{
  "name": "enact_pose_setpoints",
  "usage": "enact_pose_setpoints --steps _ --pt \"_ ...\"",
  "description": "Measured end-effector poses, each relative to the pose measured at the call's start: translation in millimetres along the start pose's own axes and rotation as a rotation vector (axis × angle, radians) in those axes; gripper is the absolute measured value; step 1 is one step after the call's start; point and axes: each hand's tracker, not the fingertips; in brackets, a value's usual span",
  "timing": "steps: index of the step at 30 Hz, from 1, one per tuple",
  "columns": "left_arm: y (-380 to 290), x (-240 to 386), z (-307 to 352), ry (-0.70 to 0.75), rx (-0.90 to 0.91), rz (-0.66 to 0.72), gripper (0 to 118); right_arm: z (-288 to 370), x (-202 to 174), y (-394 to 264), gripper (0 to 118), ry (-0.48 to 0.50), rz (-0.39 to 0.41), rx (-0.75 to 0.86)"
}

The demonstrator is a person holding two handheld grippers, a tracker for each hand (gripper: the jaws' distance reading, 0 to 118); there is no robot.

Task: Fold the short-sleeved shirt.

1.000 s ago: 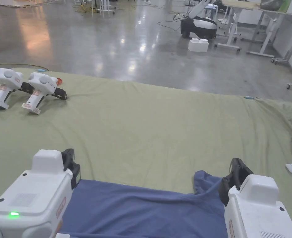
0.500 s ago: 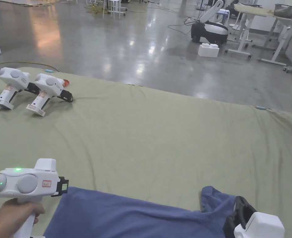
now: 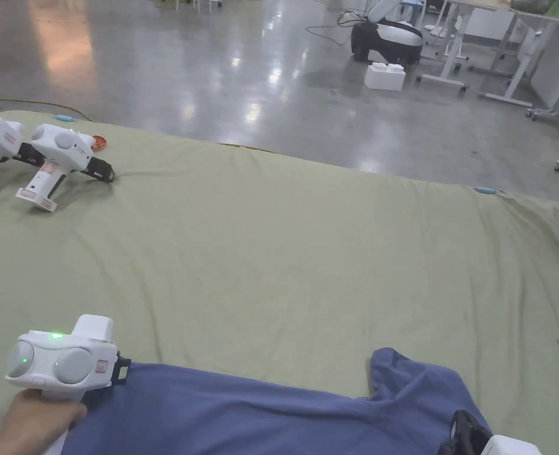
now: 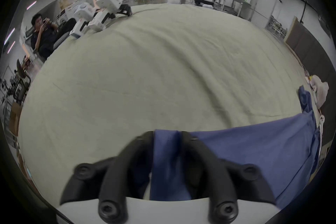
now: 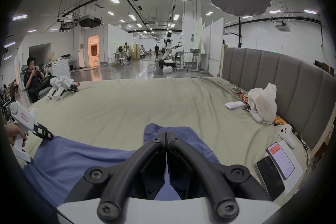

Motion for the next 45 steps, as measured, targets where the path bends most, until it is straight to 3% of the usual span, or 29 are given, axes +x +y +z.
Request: enact_pose_setpoints --steps 1,6,7,10,11,15,18,21,24,27,28,29,32,36,45 --pt "0.9 3.4 0.1 -0.013 -0.002 -0.015 4 -1.6 2.5 -0.1 0 -0.004 0.000 -0.007" --pt "0.3 -11.1 11.0 -0.048 0.033 0.025 1 -27.3 29.7 8.3 4 -0.057 0.025 -0.104" --pt "0.1 -14.3 17.5 -0.069 0.052 0.047 1 -35.8 38.5 11.6 21 -0.071 0.019 -0.120" --pt "-3.2 -21.3 39.0 -0.082 0.137 0.063 1 -72.6 67.8 21.8 86 -0.065 0.010 -0.273" --pt "-4.6 -23.7 46.9 -0.103 0.164 0.074 1 -88.5 77.3 24.2 89 -0.050 0.005 -0.347" --pt "-9.6 -27.0 68.8 -0.116 0.215 0.080 1 -138.6 104.7 22.6 89 -0.079 -0.011 -0.464" --pt "-13.0 -26.4 76.4 -0.118 0.223 0.082 1 -169.4 112.0 16.6 83 -0.031 0.005 -0.598" --pt "-14.3 -25.2 78.0 -0.110 0.229 0.063 1 -193.0 116.2 5.8 77 0.042 -0.063 -0.675" --pt "-15.2 -23.6 75.7 -0.104 0.227 0.046 1 -206.6 113.2 -5.0 50 0.031 -0.036 -0.768" --pt "-15.3 -23.4 73.0 -0.100 0.221 0.046 1 -205.3 105.0 -2.1 33 0.019 0.005 -0.734" --pt "-14.5 -24.0 71.9 -0.098 0.219 0.045 1 -203.7 103.2 -0.6 7 0.024 0.019 -0.722" --pt "-14.0 -23.8 70.5 -0.097 0.217 0.044 1 -204.5 97.8 -1.2 1 0.024 0.022 -0.712" --pt "-12.6 -23.7 66.7 -0.091 0.209 0.039 1 -201.8 93.5 -2.1 1 0.011 0.109 -0.692" --pt "-12.9 -25.8 72.8 -0.098 0.212 0.050 1 -175.5 101.1 11.6 0 -0.006 -0.015 -0.604" --pt "-29.1 -42.4 120.6 -0.141 0.286 0.072 1 -75.8 105.4 52.6 0 0.047 0.032 -0.450"
